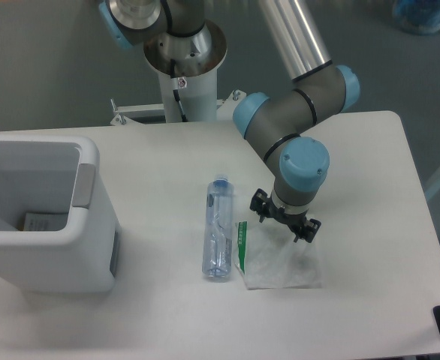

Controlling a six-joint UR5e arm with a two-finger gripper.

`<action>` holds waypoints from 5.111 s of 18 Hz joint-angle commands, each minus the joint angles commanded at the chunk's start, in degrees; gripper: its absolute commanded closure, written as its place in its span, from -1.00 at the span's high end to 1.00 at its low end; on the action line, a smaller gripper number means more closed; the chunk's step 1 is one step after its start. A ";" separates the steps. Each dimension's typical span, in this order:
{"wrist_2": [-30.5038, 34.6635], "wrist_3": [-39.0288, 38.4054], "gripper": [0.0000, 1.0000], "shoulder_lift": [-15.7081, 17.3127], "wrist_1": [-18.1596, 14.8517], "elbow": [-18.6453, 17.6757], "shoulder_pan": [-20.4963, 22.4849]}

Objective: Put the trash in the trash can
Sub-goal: 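Lower the gripper onto the plastic bag and adjust its position, then close the gripper on the plastic bag and lift it, then carry the plastic bag over the white trash bin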

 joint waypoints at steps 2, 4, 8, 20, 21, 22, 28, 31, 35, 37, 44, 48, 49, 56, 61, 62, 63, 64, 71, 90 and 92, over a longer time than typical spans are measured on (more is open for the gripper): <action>0.09 2.64 0.78 -0.09 0.09 -0.26 0.26; 0.09 3.18 0.78 -0.09 0.18 -0.79 0.44; -0.26 1.95 0.99 -1.14 1.84 -0.18 0.35; -0.09 -0.95 1.00 -5.28 2.20 1.41 -2.10; -0.17 -1.13 1.00 -5.10 2.20 0.62 -2.37; -0.18 -1.13 1.00 -5.10 2.20 0.27 -2.37; -0.18 -1.04 0.21 -5.10 2.20 0.44 -2.46; -0.18 -1.13 -0.60 -5.01 2.20 0.70 -2.37; -0.26 -1.13 -0.65 -4.57 2.11 1.41 -2.11; -0.26 -1.04 -0.65 -3.96 2.11 1.41 -2.02; -0.35 -1.13 -0.64 -2.11 2.11 1.93 -0.70; -0.44 -3.92 -0.64 -1.85 2.02 4.30 -0.26; -0.61 -5.86 -0.64 -1.76 2.02 5.26 -0.26; -3.68 -21.23 -0.64 2.19 1.76 8.96 -0.26; -9.22 -30.82 -0.64 4.30 1.32 11.86 -1.14; -10.27 -32.49 -0.64 5.09 1.32 11.87 -1.40; -11.24 -33.64 -0.64 6.05 1.32 11.87 -2.10; -11.95 -34.34 -0.63 7.02 1.32 11.78 -2.72; -19.32 -41.29 -0.60 15.72 1.32 11.25 -7.11; -22.85 -50.61 -0.54 26.01 0.35 5.28 -27.85; -23.03 -50.61 -0.54 26.54 0.44 3.09 -28.47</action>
